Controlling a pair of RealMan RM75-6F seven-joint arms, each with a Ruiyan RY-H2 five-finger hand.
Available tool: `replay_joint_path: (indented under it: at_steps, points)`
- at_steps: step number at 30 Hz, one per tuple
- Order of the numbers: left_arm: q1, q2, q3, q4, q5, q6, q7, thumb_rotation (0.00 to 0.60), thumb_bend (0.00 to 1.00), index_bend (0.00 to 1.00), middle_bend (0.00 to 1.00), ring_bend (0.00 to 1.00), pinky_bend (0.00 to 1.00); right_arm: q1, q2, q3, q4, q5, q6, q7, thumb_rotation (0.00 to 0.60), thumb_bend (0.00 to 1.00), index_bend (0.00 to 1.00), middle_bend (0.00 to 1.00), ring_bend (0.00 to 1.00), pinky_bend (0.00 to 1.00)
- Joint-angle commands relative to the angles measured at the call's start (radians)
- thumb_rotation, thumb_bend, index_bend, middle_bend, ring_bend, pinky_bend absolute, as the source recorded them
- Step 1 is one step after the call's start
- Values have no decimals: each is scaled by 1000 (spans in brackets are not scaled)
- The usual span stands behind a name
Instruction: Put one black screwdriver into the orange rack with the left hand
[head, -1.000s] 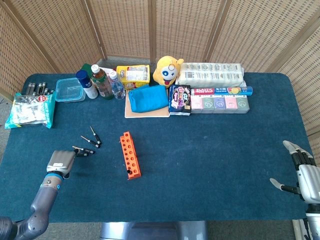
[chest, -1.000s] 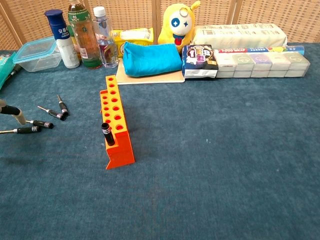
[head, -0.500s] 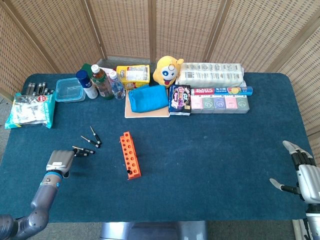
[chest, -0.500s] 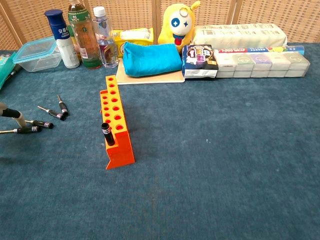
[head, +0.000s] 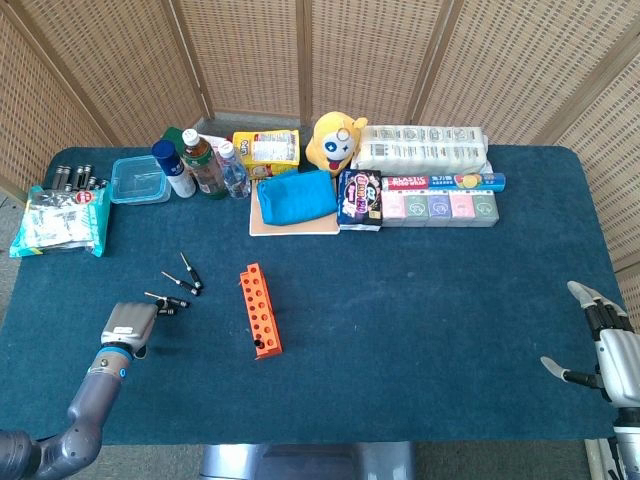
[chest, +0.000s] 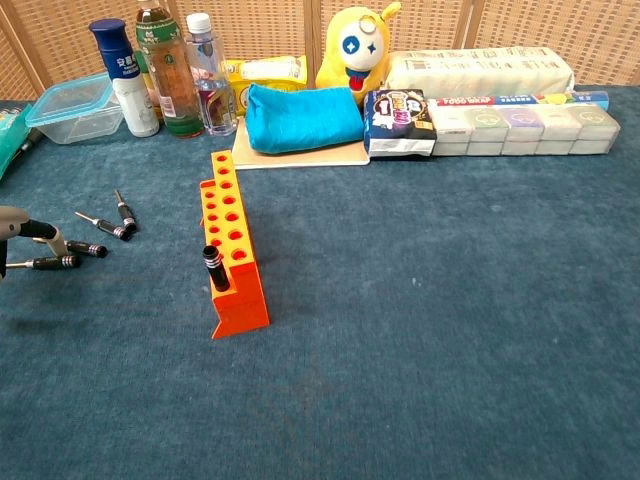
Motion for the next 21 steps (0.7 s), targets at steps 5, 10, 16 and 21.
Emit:
replay_joint_path:
  at_steps: [5,10,16,21]
  points:
    - [-4,-3,5,-10,-4,-2,5,600,245,188,1000,1000,1000,0,2,0,0,2,-1,2,600,0,39,98,131,106]
    - [-6,2,7,-22,-2,-6,0,600,245,188,1000,1000,1000,0,2,0,0,3,-4,2,600,0,39,98,131,106]
    - [-11,24,11,-56,-4,-7,-2,600,244,188,1000,1000,1000,1,2,0,-1,4,-7,1,600,0,39,98,133,105]
    - [-16,41,15,-80,-16,-9,1,600,246,188,1000,1000,1000,1,3,0,-3,5,-7,1,600,0,39,98,134,105]
